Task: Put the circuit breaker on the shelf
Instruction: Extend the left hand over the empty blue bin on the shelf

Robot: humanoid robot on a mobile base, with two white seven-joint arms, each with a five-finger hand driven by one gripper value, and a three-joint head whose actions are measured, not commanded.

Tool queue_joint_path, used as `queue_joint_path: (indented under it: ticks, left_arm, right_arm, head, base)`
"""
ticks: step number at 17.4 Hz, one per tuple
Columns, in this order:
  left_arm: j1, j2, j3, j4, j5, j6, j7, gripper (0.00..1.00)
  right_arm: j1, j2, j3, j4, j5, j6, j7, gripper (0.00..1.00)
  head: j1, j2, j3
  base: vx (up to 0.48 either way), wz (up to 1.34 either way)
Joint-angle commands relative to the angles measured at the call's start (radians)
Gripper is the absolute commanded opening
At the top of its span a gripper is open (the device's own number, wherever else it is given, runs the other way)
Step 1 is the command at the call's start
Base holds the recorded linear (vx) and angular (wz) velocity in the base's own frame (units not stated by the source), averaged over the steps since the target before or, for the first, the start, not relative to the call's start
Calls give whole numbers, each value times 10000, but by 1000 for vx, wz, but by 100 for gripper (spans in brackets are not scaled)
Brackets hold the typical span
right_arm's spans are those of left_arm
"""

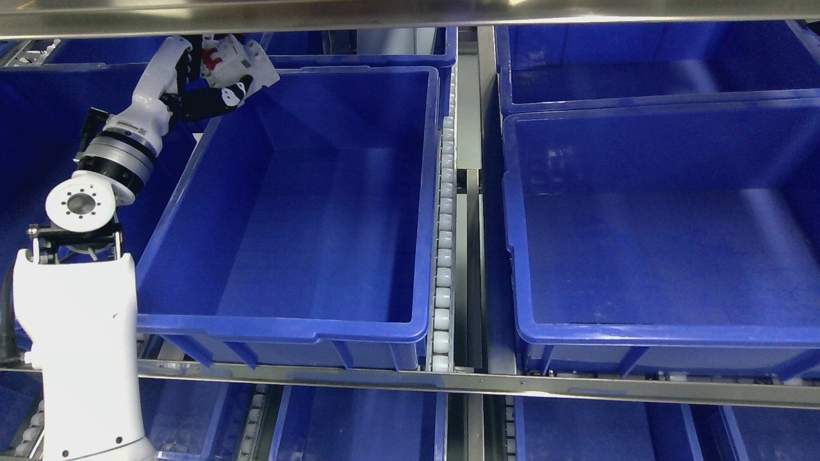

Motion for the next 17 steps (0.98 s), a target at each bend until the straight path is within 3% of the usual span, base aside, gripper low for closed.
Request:
queue_joint_path:
  ticks: [1,8,17]
  left_arm:
    - [-154,972,-1175,1103,-451,74,-334,10]
    - [-948,650,-2526,3139,-1203,-17,-565,11]
    - [-2163,574,-2757,6149,-1495,-1198,-182,11]
  right_arm:
    - [-9,-175,0,0,0,-2,-3,100]
    - [-9,-175,0,0,0,-2,-3,100]
    - [-9,-175,0,0,0,-2,-3,100]
  head:
    - [0,0,0]
    - [0,0,0]
    - [0,0,0]
  base:
    - [-8,10]
    - [-1,1]
    - [-1,5]
